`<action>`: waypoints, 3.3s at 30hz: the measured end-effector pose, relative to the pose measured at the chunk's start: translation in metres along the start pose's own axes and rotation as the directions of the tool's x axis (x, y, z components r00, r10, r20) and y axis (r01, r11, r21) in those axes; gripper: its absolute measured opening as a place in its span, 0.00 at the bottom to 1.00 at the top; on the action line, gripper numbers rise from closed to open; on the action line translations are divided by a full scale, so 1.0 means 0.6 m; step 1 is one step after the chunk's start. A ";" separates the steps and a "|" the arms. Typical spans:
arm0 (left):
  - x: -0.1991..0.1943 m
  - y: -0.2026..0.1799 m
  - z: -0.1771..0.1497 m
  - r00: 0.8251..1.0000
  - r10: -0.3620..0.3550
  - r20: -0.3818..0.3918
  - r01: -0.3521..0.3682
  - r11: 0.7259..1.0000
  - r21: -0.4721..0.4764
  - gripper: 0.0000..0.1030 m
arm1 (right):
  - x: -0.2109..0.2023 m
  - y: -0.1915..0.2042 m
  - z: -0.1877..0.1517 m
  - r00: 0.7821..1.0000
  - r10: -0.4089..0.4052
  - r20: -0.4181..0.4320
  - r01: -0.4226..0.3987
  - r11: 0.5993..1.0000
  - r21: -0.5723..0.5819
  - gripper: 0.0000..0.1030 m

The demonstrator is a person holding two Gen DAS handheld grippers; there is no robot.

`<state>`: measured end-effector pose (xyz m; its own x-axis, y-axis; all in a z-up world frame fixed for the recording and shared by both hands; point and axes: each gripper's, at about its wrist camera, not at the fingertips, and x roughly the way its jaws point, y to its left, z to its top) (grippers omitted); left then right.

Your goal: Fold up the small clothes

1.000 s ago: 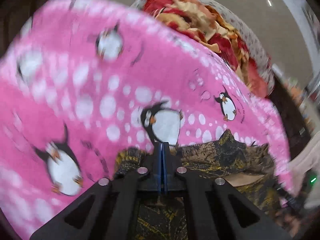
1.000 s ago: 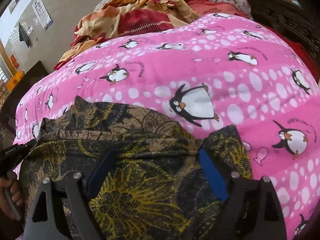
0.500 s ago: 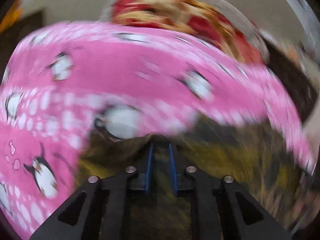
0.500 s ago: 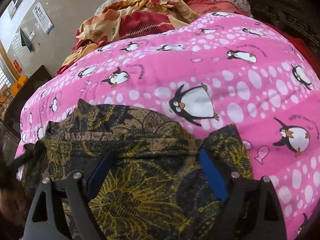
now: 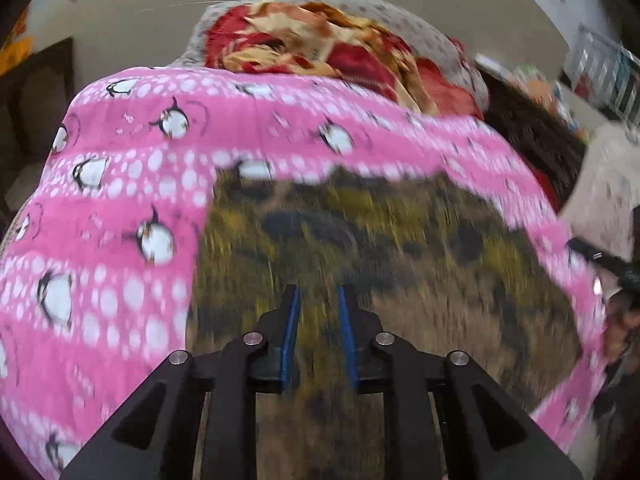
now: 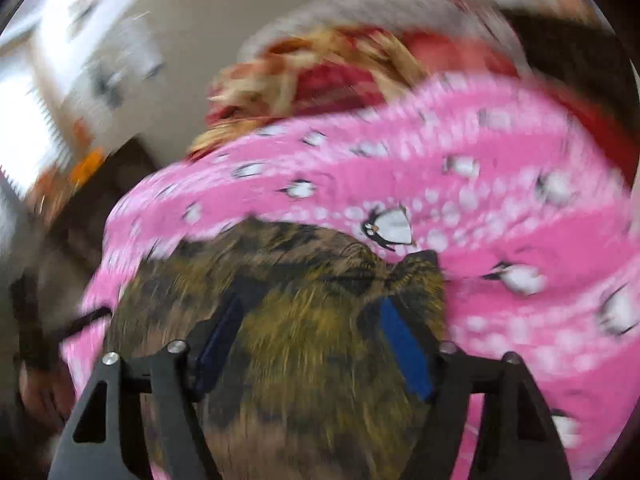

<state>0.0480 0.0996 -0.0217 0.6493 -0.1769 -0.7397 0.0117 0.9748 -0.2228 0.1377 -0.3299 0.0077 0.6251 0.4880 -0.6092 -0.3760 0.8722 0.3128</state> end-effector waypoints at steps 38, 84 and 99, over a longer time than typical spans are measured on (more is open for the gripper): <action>-0.080 0.094 -0.206 0.977 -0.214 -0.027 0.181 0.881 -0.438 0.27 | 0.066 0.273 -0.119 0.991 -0.043 -0.123 0.009 0.965 -0.261 0.32; -0.008 0.088 -0.163 0.907 -0.407 0.112 0.399 0.743 -0.536 0.22 | 0.158 0.253 -0.159 0.987 -0.141 -0.071 0.120 0.962 -0.245 0.58; -0.026 0.162 -0.177 0.966 -0.215 0.143 0.256 0.735 -0.628 0.00 | 0.160 0.254 -0.157 0.988 -0.126 -0.092 0.101 0.965 -0.241 0.66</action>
<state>-0.0417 0.1827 -0.0994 0.7337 -0.3606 -0.5759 -0.3027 0.5853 -0.7522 0.0764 -0.1533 -0.0717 0.6019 0.3691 -0.7082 -0.4651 0.8829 0.0649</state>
